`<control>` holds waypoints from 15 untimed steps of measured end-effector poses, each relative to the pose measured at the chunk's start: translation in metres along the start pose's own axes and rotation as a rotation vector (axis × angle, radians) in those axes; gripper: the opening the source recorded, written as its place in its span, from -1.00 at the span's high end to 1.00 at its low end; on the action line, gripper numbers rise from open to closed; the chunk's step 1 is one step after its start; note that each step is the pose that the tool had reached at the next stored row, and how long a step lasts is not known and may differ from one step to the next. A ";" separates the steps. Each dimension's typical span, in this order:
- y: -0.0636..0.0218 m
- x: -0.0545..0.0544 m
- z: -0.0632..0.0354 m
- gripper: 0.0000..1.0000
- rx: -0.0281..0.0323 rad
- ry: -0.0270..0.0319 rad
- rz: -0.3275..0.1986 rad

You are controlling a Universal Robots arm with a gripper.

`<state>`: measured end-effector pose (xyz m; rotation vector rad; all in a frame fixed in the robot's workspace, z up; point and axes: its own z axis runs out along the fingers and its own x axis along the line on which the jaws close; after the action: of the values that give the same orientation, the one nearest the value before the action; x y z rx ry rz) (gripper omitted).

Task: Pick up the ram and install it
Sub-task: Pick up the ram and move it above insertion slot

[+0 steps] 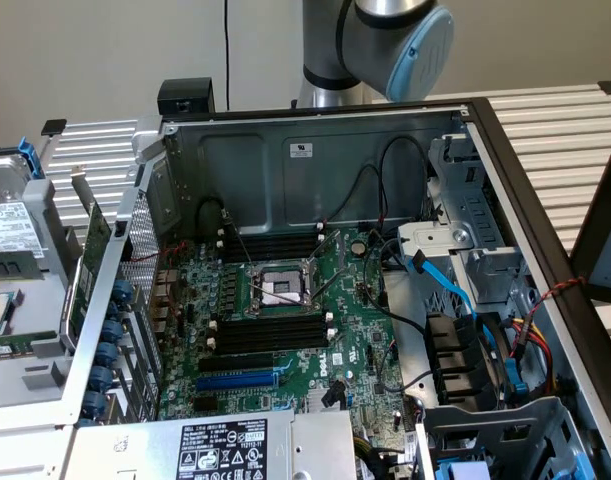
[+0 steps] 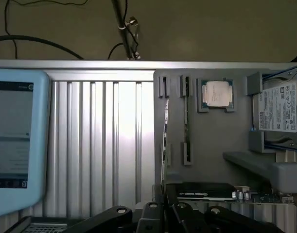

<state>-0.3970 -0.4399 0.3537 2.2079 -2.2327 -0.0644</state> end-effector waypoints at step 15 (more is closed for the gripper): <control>-0.0539 0.007 -0.0644 0.73 -0.0057 -0.0028 0.000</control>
<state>-0.3413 -0.4493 0.4162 2.2064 -2.2310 -0.0738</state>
